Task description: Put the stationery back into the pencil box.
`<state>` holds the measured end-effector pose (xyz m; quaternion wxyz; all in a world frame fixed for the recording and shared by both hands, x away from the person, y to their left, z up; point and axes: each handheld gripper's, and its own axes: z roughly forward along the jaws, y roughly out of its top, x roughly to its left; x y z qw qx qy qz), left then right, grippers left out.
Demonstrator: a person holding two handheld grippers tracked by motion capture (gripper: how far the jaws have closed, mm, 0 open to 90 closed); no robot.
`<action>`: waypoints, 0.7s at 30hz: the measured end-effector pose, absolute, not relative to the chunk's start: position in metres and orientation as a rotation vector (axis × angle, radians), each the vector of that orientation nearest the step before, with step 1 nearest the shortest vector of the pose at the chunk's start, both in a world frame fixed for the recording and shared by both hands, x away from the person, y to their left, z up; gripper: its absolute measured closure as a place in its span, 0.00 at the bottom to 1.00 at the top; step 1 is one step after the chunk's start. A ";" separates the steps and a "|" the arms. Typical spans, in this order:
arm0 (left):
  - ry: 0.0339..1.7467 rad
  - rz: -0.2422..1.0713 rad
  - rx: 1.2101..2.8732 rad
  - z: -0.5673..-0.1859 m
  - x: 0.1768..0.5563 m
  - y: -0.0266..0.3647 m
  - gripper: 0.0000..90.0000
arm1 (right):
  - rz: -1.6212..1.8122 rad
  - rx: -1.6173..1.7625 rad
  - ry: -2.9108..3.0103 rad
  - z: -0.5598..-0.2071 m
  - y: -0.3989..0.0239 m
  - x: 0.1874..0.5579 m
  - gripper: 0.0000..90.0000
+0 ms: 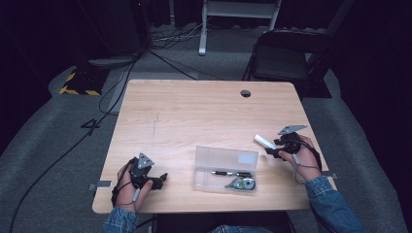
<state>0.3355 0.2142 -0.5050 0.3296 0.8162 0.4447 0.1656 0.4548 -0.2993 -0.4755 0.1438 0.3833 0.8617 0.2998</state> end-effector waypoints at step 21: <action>1.163 0.433 2.135 -0.505 0.335 0.214 0.12 | 0.864 1.097 2.527 -0.482 -0.298 0.455 0.79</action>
